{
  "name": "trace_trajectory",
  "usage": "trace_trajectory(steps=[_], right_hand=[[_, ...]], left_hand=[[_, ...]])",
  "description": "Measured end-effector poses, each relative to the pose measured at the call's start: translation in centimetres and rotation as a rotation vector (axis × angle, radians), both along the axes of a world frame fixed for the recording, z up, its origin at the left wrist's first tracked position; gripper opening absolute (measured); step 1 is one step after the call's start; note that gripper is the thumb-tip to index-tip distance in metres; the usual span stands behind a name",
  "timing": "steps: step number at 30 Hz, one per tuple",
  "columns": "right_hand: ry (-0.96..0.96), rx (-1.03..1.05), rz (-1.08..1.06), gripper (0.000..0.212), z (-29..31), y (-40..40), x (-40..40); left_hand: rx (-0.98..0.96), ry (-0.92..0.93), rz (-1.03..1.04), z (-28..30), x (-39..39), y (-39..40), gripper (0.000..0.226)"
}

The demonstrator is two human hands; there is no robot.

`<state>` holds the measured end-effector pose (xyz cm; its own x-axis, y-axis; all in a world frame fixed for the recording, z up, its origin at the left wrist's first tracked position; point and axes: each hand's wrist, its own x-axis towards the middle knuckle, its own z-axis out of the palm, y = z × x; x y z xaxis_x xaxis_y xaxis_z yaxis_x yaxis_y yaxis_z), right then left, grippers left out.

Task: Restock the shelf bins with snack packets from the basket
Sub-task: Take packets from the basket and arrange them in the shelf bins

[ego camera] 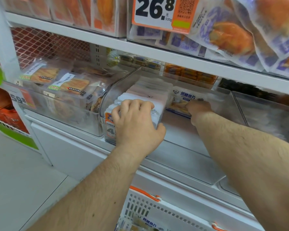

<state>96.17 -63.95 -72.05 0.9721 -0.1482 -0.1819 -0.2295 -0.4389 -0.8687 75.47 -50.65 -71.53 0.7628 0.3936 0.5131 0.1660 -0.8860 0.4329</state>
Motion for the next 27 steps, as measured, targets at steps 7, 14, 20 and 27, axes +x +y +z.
trace_trajectory(steps=[7,14,20,27], right_hand=[[-0.077,-0.443,0.075,0.036,0.3,0.2,-0.3],[-0.144,-0.423,0.1,0.046,1.0,-0.6,-3.2],[-0.031,0.366,-0.137,0.012,4.0,1.8,-7.6],[-0.205,0.485,-0.054,0.017,5.9,0.0,-18.6]], left_hand=[[-0.026,0.03,-0.003,0.4,-0.2,-0.1,0.05],[-0.019,0.056,-0.012,0.7,-0.9,0.2,0.053],[-0.014,-0.022,-0.106,1.5,-1.6,-0.9,0.051],[0.058,-0.155,-0.386,2.0,-4.3,-3.6,0.039]])
